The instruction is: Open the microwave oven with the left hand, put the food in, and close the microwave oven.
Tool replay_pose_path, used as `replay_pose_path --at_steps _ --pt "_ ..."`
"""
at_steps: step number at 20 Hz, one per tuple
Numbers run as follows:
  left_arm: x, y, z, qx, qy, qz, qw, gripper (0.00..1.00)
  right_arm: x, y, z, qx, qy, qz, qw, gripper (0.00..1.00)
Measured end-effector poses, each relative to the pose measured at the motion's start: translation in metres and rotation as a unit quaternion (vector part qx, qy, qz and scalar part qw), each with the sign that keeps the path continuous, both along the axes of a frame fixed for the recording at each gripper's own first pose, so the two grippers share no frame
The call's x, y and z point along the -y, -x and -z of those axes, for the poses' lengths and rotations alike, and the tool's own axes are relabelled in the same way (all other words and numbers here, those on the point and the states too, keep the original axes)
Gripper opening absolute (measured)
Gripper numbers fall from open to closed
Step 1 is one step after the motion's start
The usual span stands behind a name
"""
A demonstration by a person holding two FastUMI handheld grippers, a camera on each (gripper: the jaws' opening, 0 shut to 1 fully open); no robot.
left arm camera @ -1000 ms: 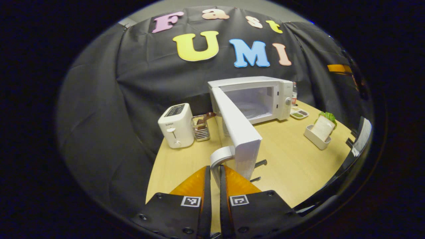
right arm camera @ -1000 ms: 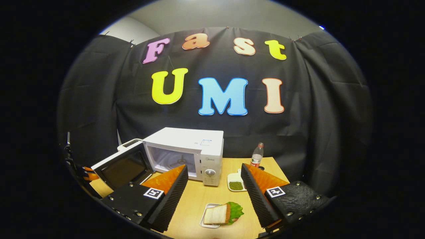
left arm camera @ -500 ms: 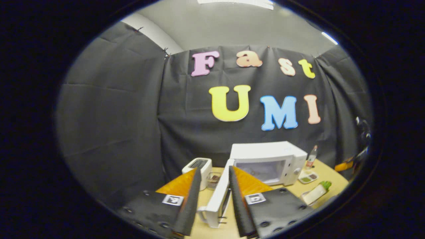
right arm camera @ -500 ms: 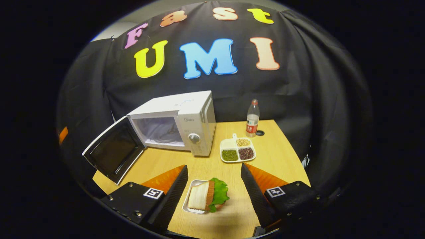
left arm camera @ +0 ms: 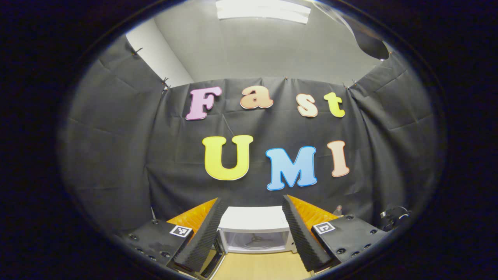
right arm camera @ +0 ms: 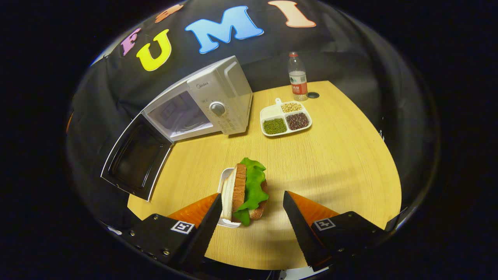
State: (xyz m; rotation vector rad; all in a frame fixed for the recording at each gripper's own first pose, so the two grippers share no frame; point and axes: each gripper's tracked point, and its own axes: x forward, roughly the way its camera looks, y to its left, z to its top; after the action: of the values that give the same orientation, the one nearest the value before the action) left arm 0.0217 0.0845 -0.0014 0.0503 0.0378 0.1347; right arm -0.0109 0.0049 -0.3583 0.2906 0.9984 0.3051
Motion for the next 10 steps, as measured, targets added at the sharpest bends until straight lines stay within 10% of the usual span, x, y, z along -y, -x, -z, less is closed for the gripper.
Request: replay_pose_path --at_steps 6,10 --pt "0.02 -0.016 0.011 -0.024 0.0 -0.007 1.0 1.0 -0.017 0.01 0.027 -0.075 -0.06 -0.004 0.995 0.9" --pt "0.013 -0.02 0.019 -0.031 0.014 -0.01 0.999 1.0 -0.033 0.013 0.028 -0.101 -0.107 -0.012 0.989 0.41"
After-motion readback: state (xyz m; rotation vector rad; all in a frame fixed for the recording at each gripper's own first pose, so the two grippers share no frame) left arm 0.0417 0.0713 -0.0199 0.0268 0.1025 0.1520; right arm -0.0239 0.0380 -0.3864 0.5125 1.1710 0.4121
